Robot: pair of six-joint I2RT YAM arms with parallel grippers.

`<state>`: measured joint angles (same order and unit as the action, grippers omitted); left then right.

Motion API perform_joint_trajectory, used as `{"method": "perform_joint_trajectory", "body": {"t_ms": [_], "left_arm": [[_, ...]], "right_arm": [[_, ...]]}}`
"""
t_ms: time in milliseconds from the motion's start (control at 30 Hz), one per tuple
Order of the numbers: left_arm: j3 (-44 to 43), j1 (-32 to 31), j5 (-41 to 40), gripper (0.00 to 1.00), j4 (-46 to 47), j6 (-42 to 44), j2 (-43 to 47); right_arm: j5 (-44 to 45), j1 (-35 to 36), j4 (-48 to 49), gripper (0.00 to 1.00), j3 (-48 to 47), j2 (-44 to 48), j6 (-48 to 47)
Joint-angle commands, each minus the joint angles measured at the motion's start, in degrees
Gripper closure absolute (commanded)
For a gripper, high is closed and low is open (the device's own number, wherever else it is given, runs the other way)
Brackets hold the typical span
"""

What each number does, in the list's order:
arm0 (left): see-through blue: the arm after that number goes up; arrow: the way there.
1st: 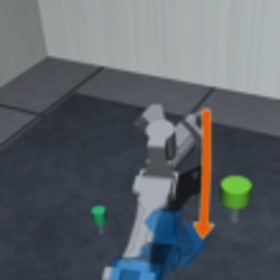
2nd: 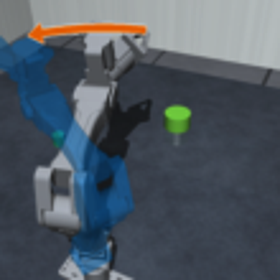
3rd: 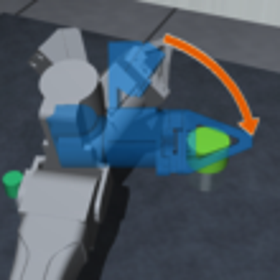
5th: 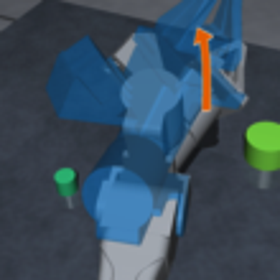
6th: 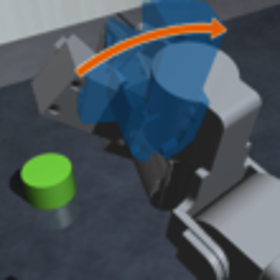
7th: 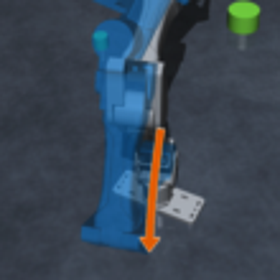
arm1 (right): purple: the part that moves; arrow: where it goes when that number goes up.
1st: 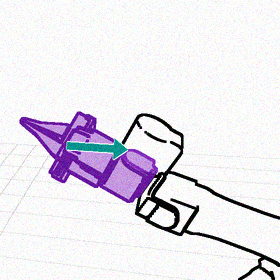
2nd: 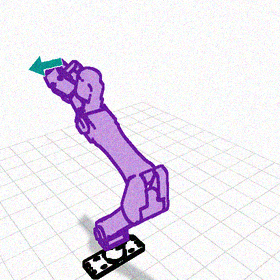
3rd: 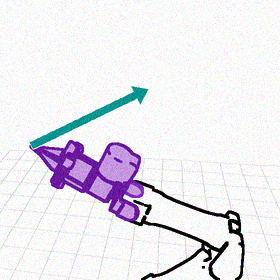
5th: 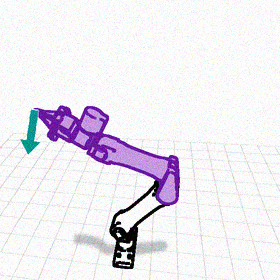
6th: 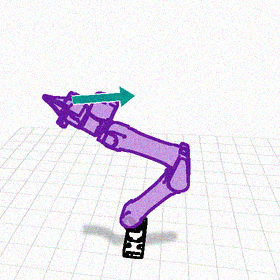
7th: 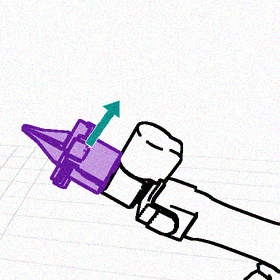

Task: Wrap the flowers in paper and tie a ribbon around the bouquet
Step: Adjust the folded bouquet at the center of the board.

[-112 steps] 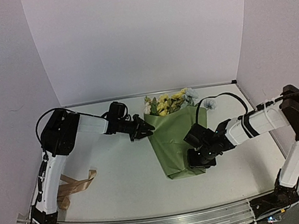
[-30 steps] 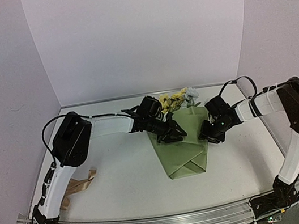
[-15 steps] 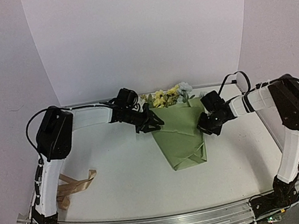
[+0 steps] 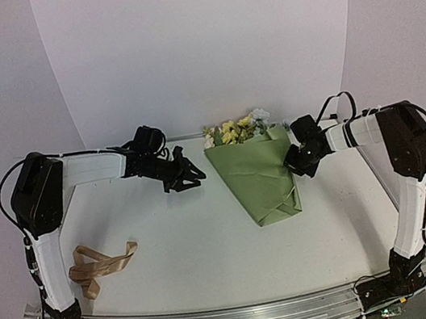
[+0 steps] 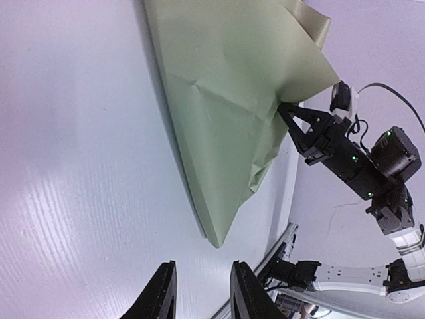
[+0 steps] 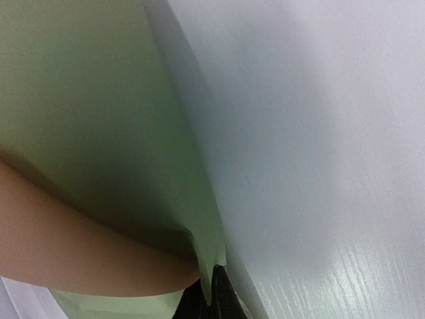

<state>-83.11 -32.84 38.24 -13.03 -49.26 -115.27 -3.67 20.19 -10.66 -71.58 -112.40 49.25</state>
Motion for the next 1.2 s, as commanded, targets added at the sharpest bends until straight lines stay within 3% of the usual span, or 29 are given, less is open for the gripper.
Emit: {"method": "perform_joint_trajectory", "body": {"t_ms": [0,200,267,400,533,833,1167], "left_arm": [[5.58,0.81,-5.1,0.71,1.19,1.13,7.59],[11.13,1.12,-14.67,0.69,-3.9,2.79,13.49],[12.72,1.12,-19.71,0.68,-6.75,3.82,15.73],[16.64,1.12,-25.3,0.59,-9.75,4.97,19.87],[19.16,1.17,-28.23,0.58,-11.37,5.48,22.33],[23.43,1.2,-41.23,0.54,-17.97,5.08,26.19],[25.91,1.26,-46.98,0.53,-21.01,4.51,24.7]], "right_arm": [[-1.78,0.85,-0.01,1.0,2.86,2.5,0.4],[-2.98,1.68,0.94,0.93,4.57,3.16,-0.29],[-3.11,1.69,0.91,0.81,5.18,4.44,-0.67],[-3.0,1.72,0.41,0.48,6.28,7.88,-1.71],[-2.76,1.72,-1.38,0.33,6.35,11.2,-2.53],[-1.03,2.04,-4.91,0.16,7.75,18.02,-5.5],[-0.66,4.5,-8.54,0.16,7.33,22.04,-8.08]]}}
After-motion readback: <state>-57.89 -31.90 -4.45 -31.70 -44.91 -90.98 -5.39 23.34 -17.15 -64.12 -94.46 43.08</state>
